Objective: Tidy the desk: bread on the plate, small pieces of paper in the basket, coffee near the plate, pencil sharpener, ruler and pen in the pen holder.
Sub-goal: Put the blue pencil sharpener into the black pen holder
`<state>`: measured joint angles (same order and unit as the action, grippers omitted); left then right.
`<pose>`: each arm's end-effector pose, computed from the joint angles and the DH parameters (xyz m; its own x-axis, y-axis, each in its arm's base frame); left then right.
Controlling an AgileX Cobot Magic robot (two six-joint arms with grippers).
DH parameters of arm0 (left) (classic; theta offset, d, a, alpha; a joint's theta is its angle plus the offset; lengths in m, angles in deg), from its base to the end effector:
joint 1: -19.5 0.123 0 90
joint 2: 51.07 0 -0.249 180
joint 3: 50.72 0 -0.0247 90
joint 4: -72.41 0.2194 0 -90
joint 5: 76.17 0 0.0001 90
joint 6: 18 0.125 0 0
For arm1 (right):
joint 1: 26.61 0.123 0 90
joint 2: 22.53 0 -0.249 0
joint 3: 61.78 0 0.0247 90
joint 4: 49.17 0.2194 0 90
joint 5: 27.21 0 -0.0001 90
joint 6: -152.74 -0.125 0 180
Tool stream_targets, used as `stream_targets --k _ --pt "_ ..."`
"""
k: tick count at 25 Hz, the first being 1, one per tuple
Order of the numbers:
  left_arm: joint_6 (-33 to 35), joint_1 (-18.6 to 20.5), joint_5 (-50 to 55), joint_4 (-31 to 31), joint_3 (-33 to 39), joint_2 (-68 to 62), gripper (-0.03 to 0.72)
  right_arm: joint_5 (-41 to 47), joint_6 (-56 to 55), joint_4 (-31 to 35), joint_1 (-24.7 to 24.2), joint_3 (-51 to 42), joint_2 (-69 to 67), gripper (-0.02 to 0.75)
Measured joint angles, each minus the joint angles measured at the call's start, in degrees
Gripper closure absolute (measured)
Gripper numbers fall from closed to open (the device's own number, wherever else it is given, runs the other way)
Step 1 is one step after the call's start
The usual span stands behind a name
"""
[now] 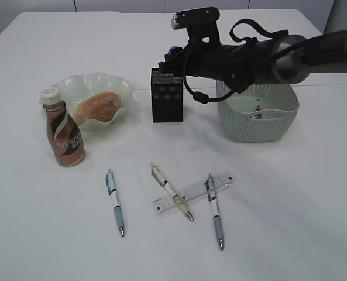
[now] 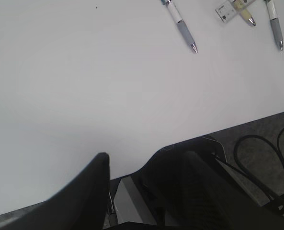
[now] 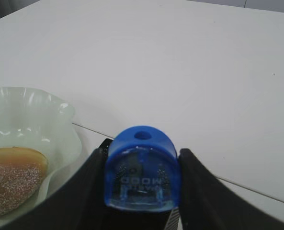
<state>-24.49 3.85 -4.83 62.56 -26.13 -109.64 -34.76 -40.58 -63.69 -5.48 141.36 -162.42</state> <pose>0.1280 -0.0569 0.2750 -0.9110 0.0831 -0.4039 0.1836 0.9588 -0.2169 0.4791 0.1896 0.1651 -0.3030 -0.1373 -0.9430 -0.3950 0.9186 -0.0068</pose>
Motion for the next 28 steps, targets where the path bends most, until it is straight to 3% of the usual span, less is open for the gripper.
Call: stream_targets --k 28 --pt "0.0 0.0 0.0 0.0 0.0 0.0 0.328 -0.5 0.0 2.1 0.0 0.6 -3.5 0.387"
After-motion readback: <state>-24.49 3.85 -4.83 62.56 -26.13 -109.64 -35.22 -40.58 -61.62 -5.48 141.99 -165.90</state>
